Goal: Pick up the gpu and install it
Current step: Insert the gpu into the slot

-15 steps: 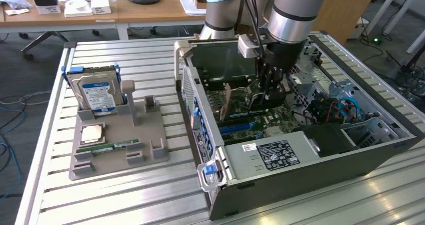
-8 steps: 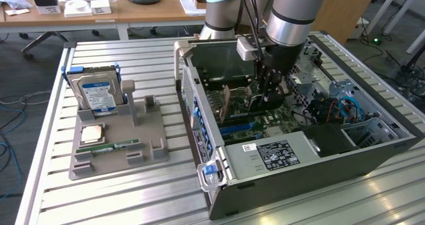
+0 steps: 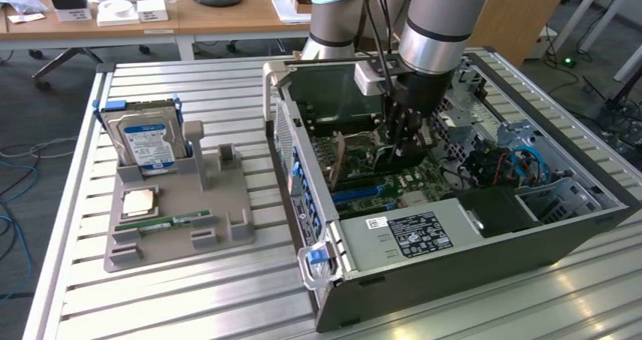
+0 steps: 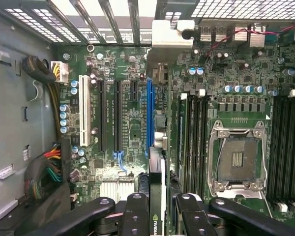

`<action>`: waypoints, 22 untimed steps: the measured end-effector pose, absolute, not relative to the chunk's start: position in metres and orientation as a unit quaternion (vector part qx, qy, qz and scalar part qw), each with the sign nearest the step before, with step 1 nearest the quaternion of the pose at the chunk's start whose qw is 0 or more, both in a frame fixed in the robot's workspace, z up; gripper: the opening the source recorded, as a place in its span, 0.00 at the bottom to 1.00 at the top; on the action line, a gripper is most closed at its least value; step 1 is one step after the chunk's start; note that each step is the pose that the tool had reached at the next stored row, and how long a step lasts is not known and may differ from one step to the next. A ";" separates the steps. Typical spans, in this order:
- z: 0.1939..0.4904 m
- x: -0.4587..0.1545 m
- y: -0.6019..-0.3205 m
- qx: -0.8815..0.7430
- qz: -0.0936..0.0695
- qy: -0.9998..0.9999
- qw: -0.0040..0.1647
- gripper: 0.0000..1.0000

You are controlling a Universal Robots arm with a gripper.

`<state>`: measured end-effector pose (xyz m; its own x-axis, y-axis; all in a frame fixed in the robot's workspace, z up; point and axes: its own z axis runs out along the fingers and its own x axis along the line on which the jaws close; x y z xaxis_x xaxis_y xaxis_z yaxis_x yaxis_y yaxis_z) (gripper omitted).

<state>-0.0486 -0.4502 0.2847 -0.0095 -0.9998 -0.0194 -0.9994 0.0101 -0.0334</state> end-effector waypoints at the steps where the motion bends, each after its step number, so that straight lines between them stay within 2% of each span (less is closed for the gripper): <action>1: 0.284 -0.049 -0.450 -0.704 -0.005 0.710 0.019 0.26; 22: 0.274 -0.056 -0.450 -0.704 -0.005 0.710 0.019 0.26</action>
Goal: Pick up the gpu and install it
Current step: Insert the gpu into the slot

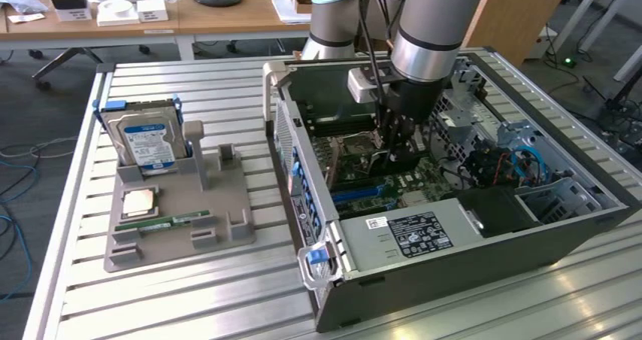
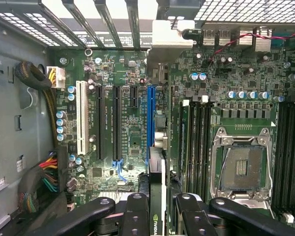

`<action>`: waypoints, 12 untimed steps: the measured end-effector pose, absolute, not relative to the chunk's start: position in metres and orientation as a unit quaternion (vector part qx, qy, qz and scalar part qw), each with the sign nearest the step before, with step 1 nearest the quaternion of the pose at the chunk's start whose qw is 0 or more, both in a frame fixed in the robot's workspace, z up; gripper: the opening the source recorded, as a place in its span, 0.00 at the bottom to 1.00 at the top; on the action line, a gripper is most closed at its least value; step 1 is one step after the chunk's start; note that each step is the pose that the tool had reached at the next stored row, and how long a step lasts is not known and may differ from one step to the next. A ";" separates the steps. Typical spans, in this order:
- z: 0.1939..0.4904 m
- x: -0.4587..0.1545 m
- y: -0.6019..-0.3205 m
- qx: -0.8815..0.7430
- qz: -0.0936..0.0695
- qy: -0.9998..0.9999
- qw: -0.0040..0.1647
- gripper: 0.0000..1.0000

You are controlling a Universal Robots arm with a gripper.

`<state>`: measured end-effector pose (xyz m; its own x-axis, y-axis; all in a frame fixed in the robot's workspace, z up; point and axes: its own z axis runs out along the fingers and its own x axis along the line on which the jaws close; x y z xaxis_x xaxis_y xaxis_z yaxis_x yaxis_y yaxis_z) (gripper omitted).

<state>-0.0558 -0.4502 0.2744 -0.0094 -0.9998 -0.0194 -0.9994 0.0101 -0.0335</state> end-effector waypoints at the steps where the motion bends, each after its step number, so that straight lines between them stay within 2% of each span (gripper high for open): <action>1: 0.274 -0.056 -0.450 -0.704 -0.005 0.710 0.019 0.26; 12: 0.273 -0.056 -0.450 -0.704 -0.005 0.710 0.019 0.26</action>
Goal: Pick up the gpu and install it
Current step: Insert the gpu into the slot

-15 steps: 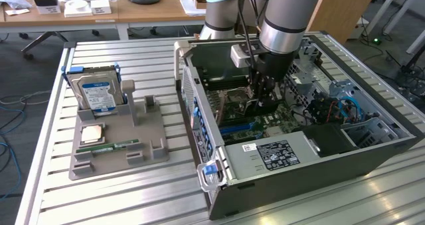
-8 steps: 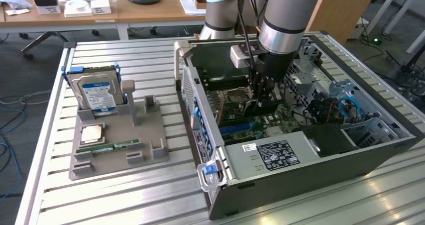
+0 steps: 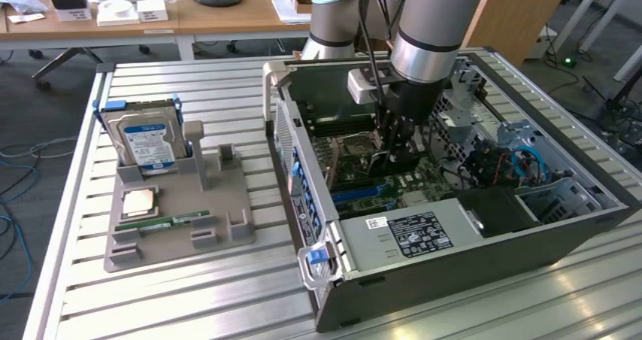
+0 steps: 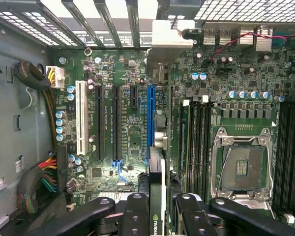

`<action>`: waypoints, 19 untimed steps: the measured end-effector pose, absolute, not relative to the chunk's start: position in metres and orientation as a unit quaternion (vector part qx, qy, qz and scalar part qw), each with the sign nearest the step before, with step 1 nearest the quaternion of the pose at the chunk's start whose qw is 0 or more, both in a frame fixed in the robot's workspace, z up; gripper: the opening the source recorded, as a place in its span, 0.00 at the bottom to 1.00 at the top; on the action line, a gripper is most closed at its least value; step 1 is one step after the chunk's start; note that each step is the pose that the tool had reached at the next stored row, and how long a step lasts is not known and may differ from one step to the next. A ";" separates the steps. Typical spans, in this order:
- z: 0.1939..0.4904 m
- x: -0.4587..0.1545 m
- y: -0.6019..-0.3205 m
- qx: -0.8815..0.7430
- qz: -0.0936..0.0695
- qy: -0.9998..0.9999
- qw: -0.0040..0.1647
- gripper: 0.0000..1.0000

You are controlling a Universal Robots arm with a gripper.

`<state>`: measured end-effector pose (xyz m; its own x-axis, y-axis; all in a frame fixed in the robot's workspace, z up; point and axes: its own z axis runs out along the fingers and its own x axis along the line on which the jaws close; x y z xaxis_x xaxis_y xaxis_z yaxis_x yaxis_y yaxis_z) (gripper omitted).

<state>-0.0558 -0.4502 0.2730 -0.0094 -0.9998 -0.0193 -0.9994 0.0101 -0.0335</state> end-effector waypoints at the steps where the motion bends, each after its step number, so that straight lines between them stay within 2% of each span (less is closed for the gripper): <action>1: 0.273 -0.056 -0.450 -0.704 -0.005 0.710 0.019 0.26; 19: 0.271 -0.062 -0.451 -0.705 -0.005 0.709 0.019 0.26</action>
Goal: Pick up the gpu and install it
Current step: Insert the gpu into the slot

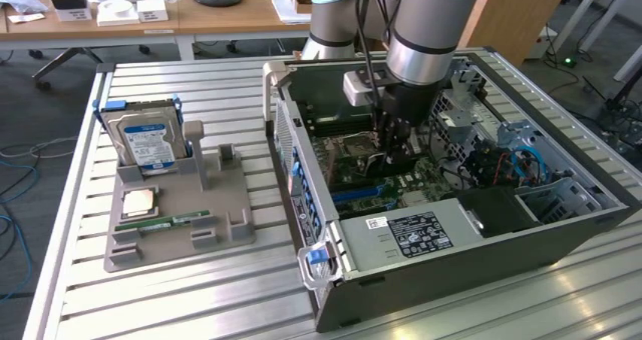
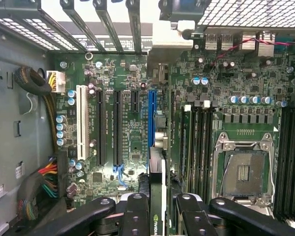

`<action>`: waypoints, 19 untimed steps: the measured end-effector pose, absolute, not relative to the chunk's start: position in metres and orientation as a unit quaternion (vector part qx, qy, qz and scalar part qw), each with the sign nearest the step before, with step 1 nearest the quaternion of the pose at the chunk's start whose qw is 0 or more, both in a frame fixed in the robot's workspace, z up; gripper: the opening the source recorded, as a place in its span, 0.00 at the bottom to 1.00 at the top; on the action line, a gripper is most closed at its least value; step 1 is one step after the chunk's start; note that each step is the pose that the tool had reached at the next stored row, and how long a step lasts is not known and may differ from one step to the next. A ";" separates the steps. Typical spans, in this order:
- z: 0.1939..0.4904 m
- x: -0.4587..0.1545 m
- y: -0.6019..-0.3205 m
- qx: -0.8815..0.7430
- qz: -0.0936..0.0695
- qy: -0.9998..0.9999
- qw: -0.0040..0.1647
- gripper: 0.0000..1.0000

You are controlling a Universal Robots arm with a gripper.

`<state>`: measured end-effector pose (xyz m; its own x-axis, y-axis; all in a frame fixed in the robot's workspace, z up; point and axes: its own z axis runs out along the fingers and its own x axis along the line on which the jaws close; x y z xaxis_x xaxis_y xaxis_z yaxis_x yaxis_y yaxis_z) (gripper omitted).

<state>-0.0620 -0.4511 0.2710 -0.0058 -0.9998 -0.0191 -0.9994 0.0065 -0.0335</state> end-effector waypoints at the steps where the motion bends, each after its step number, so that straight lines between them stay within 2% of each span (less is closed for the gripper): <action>1: 0.271 -0.063 -0.451 -0.705 -0.005 0.709 0.019 0.26; 19: 0.270 -0.068 -0.454 -0.705 -0.005 0.709 0.019 0.26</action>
